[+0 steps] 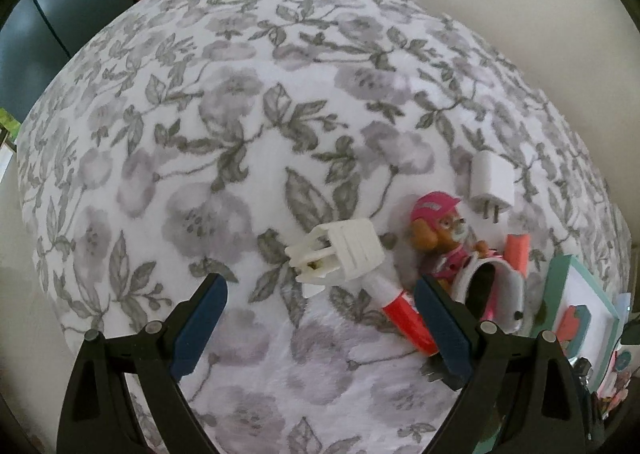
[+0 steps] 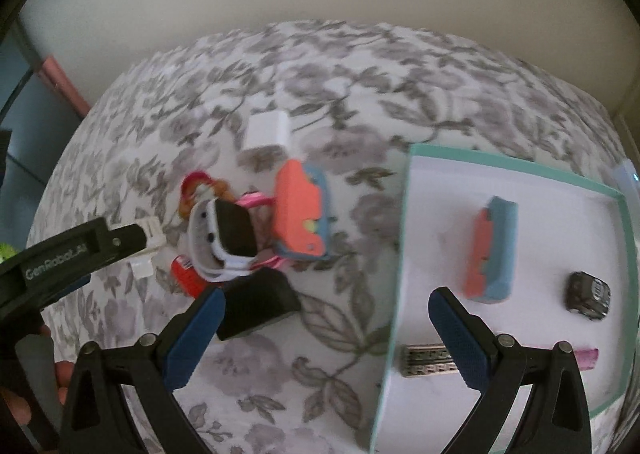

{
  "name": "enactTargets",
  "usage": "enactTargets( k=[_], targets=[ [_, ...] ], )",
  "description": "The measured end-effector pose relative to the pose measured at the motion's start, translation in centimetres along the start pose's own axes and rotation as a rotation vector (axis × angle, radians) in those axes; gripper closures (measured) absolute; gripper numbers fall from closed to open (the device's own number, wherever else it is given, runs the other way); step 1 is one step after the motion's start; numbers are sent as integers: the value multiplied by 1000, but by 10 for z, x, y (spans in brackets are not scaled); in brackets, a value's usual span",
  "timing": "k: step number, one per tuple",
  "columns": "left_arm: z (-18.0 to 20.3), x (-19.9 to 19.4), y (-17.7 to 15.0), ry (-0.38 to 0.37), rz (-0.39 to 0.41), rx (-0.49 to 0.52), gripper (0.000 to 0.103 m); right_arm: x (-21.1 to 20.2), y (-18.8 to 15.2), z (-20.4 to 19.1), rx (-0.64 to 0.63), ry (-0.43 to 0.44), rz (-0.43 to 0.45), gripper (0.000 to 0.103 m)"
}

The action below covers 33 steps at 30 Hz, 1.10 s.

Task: Organize rigid objects
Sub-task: 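Withdraw both tools from the tray back over the pile of items, then lower the right gripper onto the black charger and close it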

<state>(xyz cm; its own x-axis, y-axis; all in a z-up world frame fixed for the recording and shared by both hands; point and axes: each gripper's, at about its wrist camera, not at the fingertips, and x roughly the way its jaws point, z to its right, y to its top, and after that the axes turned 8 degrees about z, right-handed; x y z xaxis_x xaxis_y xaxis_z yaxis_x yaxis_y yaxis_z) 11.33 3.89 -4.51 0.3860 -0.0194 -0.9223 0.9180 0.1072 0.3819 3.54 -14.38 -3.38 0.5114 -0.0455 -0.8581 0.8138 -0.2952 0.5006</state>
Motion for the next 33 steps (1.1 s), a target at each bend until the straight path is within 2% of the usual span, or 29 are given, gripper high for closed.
enactTargets(
  k=[11, 23, 33],
  targets=[
    [-14, 20, -6, 44, -57, -23, 8, 25, -15, -37, -163, 16, -60, 0],
    [-15, 32, -8, 56, -74, -5, 8, 40, -24, -42, -215, -7, -83, 2],
    [-2, 32, -12, 43, -81, 29, 8, 40, -22, -50, -226, 33, -76, 22]
  ],
)
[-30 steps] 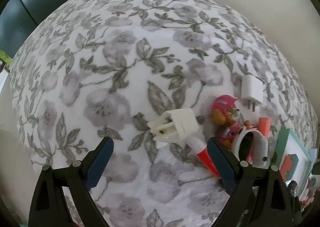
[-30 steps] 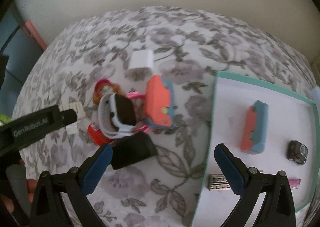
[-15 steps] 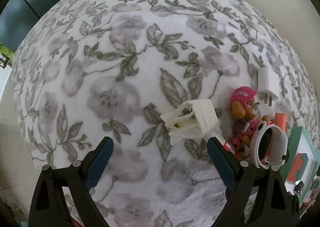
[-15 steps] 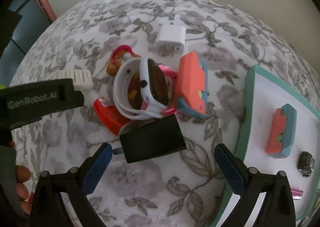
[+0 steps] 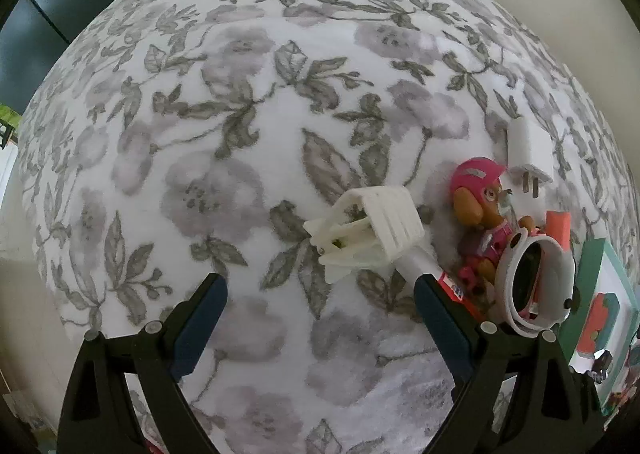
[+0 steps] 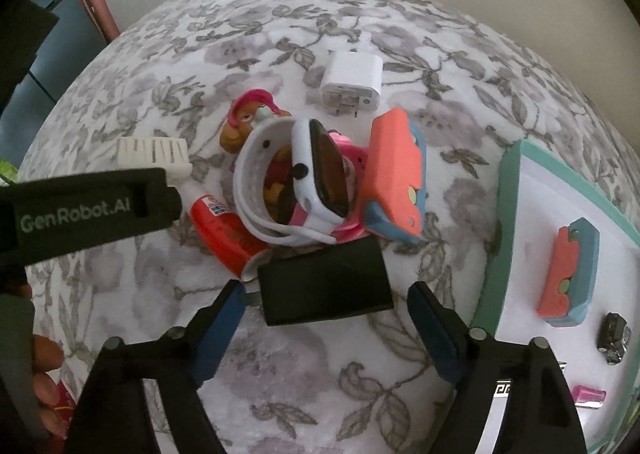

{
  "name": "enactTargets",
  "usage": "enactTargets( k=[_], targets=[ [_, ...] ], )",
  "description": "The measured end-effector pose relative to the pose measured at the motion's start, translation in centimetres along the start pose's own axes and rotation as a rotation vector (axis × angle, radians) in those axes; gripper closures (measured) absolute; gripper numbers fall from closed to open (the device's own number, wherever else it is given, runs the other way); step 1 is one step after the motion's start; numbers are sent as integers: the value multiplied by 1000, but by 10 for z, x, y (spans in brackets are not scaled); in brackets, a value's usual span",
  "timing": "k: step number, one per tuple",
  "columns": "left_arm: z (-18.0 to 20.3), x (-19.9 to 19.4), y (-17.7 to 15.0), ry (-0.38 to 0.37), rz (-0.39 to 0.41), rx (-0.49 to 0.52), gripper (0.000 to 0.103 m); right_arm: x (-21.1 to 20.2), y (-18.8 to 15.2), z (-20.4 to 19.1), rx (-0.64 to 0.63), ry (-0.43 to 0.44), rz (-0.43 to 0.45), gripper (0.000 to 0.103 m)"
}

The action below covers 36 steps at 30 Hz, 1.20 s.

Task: Organize rigid objects
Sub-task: 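Lower the right gripper onto the black charger and close it, then lift the black charger with the right gripper while left gripper grasps the red-and-white tube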

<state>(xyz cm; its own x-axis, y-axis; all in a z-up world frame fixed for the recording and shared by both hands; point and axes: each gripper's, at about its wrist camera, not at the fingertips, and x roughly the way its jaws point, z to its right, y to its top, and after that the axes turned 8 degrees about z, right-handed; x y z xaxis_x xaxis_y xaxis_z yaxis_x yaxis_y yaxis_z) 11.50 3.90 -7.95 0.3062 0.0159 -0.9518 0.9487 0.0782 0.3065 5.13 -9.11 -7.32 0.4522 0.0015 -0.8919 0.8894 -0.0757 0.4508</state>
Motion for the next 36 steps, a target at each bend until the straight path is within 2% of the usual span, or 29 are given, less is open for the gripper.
enactTargets(
  k=[3, 22, 28, 30, 36],
  targets=[
    [5, 1, -1, -3, -2, 17, 8, 0, 0, -3, 3, 15, -3, 30],
    [31, -9, 2, -23, 7, 92, 8, -18, 2, 19, 74, 46, 20, 30],
    [48, -9, -2, -67, -13, 122, 8, -29, 2, 33, 120, 54, 34, 31],
    [52, -10, -3, -75, -15, 135, 8, -36, 2, 40, 139, 72, 51, 59],
    [67, -6, -10, -88, -27, 181, 8, -47, 1, 57, 202, 72, 78, 61]
  ],
)
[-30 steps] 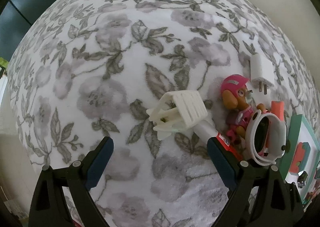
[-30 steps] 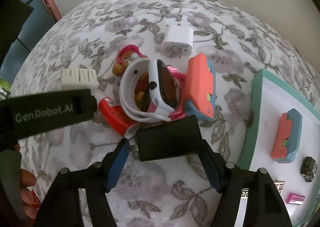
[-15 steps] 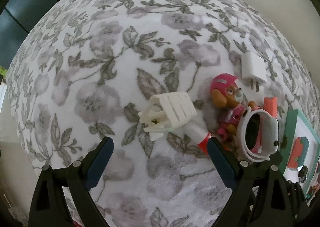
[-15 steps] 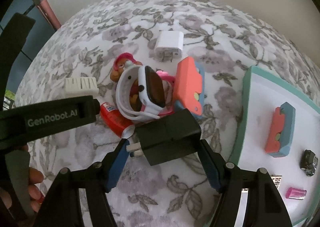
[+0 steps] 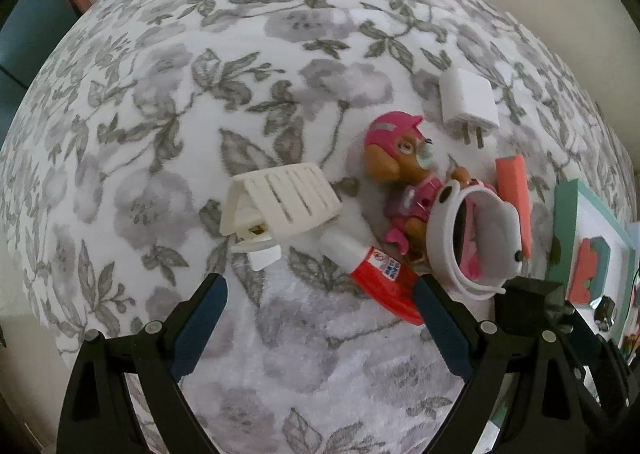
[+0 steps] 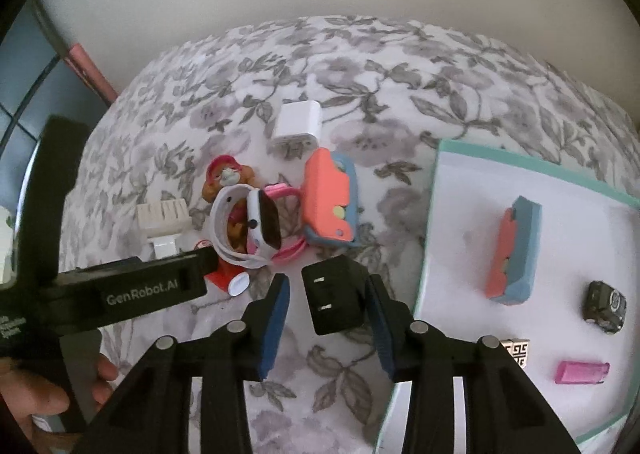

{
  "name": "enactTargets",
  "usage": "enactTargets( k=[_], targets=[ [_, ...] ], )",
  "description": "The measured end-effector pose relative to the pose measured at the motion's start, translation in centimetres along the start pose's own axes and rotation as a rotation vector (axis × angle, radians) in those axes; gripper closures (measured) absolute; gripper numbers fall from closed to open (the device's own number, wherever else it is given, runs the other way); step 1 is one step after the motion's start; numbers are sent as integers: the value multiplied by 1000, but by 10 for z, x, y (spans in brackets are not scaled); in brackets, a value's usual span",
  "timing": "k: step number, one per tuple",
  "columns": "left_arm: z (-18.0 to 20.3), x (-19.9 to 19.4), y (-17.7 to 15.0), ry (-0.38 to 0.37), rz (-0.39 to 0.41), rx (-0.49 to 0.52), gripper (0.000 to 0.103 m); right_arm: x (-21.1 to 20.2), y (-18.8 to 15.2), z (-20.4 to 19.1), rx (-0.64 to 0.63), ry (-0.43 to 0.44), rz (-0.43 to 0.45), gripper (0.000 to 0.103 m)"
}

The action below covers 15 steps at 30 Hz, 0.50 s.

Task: Organize rigid objects
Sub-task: 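Lift the black charger with the right gripper while left gripper grasps the red-and-white tube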

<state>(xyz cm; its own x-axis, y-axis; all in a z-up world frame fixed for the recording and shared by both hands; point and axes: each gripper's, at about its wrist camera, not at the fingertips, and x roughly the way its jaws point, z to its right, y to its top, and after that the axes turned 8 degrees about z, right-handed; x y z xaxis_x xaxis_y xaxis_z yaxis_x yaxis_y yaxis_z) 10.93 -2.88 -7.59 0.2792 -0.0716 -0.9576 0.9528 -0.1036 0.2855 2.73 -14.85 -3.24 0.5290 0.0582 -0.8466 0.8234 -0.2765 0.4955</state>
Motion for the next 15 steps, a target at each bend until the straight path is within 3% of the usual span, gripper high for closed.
enactTargets(
  k=[8, 15],
  targets=[
    [32, 4, -7, -27, -9, 70, 8, 8, -2, 7, 13, -5, -14, 61],
    [41, 21, -14, -77, -50, 29, 13, 19, -5, 8, 10, -21, -42, 61]
  ],
)
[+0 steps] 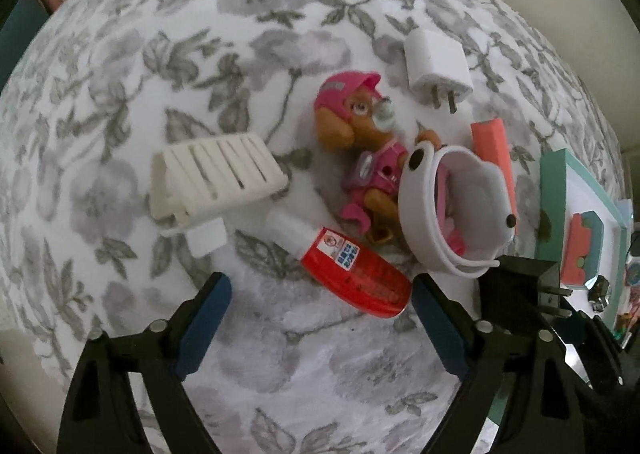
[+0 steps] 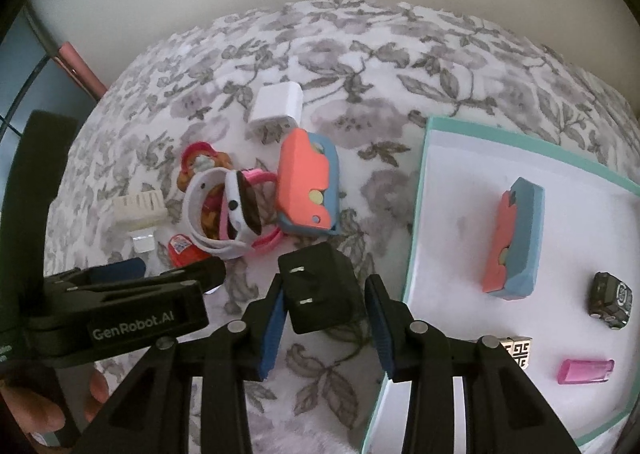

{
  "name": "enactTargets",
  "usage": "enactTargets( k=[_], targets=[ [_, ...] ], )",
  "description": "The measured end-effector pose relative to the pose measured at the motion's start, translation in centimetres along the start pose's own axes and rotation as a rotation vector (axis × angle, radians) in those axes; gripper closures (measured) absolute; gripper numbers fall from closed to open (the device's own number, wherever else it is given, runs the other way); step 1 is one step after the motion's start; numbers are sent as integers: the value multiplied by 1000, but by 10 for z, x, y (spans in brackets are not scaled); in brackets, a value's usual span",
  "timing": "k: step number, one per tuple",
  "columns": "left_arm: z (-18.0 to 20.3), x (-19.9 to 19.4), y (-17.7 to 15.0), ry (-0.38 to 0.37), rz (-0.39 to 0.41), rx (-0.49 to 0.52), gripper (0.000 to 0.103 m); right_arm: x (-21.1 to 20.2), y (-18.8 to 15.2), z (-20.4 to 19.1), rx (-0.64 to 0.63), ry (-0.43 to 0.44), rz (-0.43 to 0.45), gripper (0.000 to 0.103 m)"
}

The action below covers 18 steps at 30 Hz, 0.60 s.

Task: Organize rigid objects
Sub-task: 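Lift the black charger with the right gripper while left gripper grasps the red-and-white tube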

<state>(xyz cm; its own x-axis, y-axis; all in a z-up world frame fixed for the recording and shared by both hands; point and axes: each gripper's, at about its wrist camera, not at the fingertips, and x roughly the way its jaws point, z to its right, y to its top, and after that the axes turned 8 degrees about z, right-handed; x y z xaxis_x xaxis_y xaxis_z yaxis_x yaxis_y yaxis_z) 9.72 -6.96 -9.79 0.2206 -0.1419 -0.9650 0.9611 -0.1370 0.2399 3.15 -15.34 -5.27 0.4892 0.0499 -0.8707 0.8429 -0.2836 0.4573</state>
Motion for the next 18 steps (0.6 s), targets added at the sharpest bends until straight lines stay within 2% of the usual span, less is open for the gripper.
enactTargets(
  k=[4, 6, 8, 12, 18],
  targets=[
    [5, -1, -2, 16, 24, 22, 23, 5, -1, -1, -13, -10, -8, 64],
    [4, -4, 1, 17, 37, 22, 39, 8, -2, -3, -19, -15, -14, 64],
    [0, -8, 2, 17, 49, 14, 51, 10, -3, -4, -33, -24, -15, 64],
    [-9, -8, 3, 16, 57, 14, 63, 13, -4, -7, -50, -41, -20, 64],
    [-22, -8, 3, 9, 70, -1, 72, 17, -6, -11, -70, -57, -21, 66]
  ],
)
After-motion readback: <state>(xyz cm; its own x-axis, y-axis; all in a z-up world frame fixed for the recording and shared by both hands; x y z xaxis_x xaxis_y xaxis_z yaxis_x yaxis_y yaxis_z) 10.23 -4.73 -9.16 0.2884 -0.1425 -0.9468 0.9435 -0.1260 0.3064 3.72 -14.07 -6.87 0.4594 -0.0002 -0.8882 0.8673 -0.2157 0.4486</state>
